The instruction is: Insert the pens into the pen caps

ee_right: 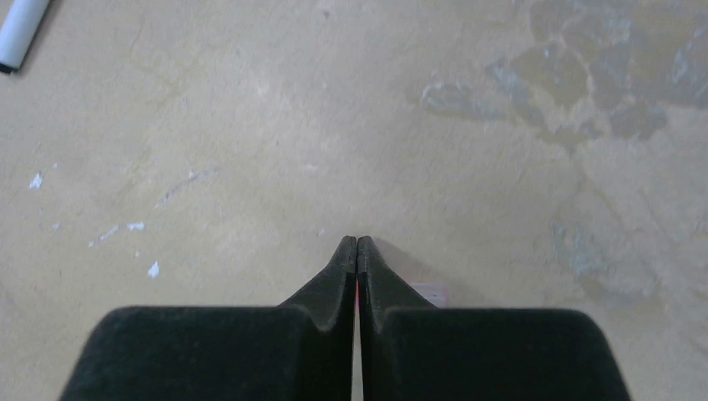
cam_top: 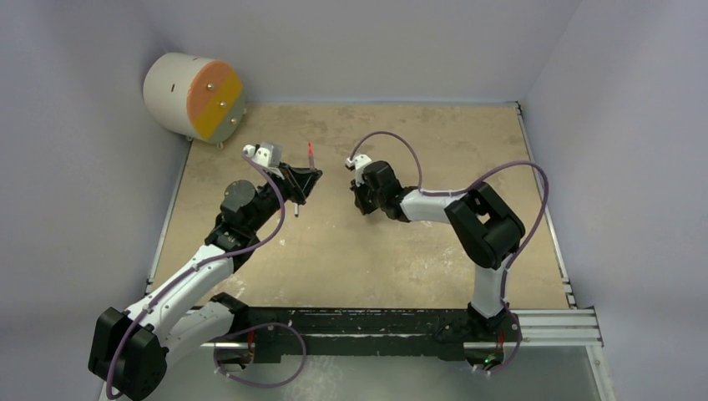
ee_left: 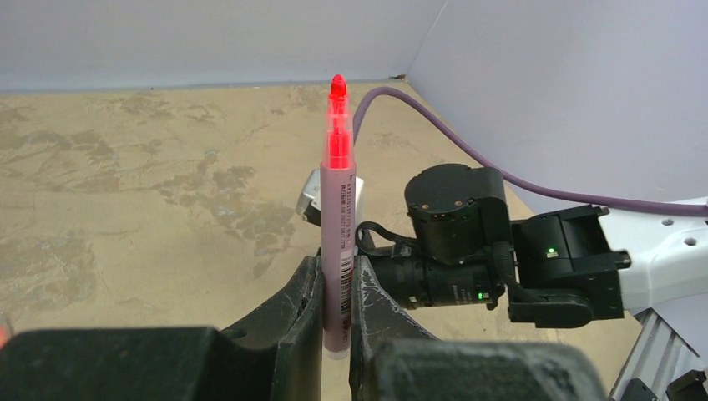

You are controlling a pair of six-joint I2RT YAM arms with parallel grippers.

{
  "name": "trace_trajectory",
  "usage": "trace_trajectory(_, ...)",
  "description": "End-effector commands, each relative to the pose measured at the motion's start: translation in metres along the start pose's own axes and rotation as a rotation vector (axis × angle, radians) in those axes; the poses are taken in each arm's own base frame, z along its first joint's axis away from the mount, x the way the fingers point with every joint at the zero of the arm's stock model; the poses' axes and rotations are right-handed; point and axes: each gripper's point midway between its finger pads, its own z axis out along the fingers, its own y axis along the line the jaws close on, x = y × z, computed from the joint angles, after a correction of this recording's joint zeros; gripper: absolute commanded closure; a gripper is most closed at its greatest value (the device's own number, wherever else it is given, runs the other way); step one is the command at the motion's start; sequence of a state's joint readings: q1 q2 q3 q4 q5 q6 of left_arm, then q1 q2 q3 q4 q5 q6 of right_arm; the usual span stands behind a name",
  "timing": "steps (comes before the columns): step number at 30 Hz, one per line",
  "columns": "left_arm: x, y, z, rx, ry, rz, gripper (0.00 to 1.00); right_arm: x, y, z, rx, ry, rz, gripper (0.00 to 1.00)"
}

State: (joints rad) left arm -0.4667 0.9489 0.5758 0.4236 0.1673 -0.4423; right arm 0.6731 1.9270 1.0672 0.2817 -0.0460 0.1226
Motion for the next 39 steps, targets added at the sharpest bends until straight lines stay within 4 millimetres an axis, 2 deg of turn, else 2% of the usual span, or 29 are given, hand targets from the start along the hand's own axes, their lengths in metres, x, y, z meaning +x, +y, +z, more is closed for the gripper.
trace_trajectory(1, -0.013, -0.005, -0.001, 0.017, -0.041, 0.008, 1.00, 0.007, -0.005, -0.023, 0.038, 0.017, 0.039, 1.00)
trace_trajectory(2, -0.013, -0.005, 0.000, 0.017, -0.043, 0.007, 1.00, 0.001, -0.006, -0.027, 0.048, -0.009, 0.040, 1.00)
trace_trajectory(4, -0.013, -0.006, 0.001, 0.021, -0.042, 0.005, 1.00, -0.027, -0.005, -0.043, 0.058, -0.101, 0.053, 1.00)
trace_trajectory(5, -0.013, -0.006, 0.001, 0.024, -0.042, 0.004, 1.00, -0.026, -0.005, -0.050, 0.057, -0.116, 0.078, 0.93)
trace_trajectory(6, -0.014, -0.007, 0.001, 0.026, -0.043, 0.004, 1.00, -0.034, -0.004, -0.059, 0.061, -0.150, 0.128, 0.81)
trace_trajectory(7, -0.014, -0.008, 0.002, 0.029, -0.042, 0.005, 1.00, -0.039, -0.007, -0.067, 0.090, -0.175, 0.186, 0.65)
trace_trajectory(9, -0.016, -0.009, 0.001, 0.034, -0.047, 0.006, 1.00, -0.048, -0.015, -0.085, 0.146, -0.242, 0.277, 0.27)
trace_trajectory(10, -0.016, -0.010, 0.001, 0.037, -0.050, 0.005, 1.00, -0.046, -0.016, -0.094, 0.153, -0.260, 0.309, 0.15)
trace_trajectory(11, -0.018, -0.010, 0.001, 0.041, -0.054, 0.005, 1.00, -0.042, -0.016, -0.101, 0.153, -0.269, 0.362, 0.14)
trace_trajectory(12, -0.018, -0.012, 0.001, 0.048, -0.058, 0.003, 1.00, -0.034, -0.017, -0.105, 0.168, -0.260, 0.415, 0.19)
trace_trajectory(14, -0.018, -0.015, 0.001, 0.065, -0.062, -0.007, 1.00, -0.008, -0.023, -0.111, 0.247, -0.212, 0.540, 0.49)
trace_trajectory(15, -0.018, -0.016, 0.001, 0.072, -0.064, -0.010, 1.00, 0.007, -0.021, -0.114, 0.297, -0.180, 0.601, 0.55)
trace_trajectory(18, -0.020, -0.019, 0.001, 0.086, -0.071, -0.020, 1.00, 0.037, -0.001, -0.128, 0.424, -0.104, 0.692, 0.53)
trace_trajectory(20, -0.022, -0.022, 0.000, 0.099, -0.083, -0.029, 1.00, 0.053, 0.016, -0.131, 0.450, -0.025, 0.772, 0.47)
trace_trajectory(22, -0.026, -0.024, -0.001, 0.107, -0.095, -0.033, 1.00, 0.071, 0.014, -0.143, 0.584, 0.037, 0.798, 0.38)
trace_trajectory(23, -0.029, -0.026, -0.002, 0.112, -0.103, -0.036, 1.00, 0.070, 0.015, -0.147, 0.597, 0.044, 0.809, 0.32)
trace_trajectory(25, -0.031, -0.028, -0.003, 0.118, -0.111, -0.044, 1.00, 0.069, 0.022, -0.151, 0.569, 0.055, 0.875, 0.29)
trace_trajectory(28, -0.034, -0.031, -0.006, 0.127, -0.116, -0.059, 1.00, 0.081, 0.037, -0.160, 0.506, 0.092, 0.994, 0.30)
trace_trajectory(33, -0.032, -0.032, -0.014, 0.130, -0.127, -0.081, 1.00, 0.107, 0.019, -0.187, 0.627, 0.079, 1.089, 0.35)
trace_trajectory(39, -0.035, -0.033, -0.007, 0.138, -0.137, -0.084, 1.00, 0.130, 0.024, -0.189, 0.660, 0.175, 1.110, 0.41)
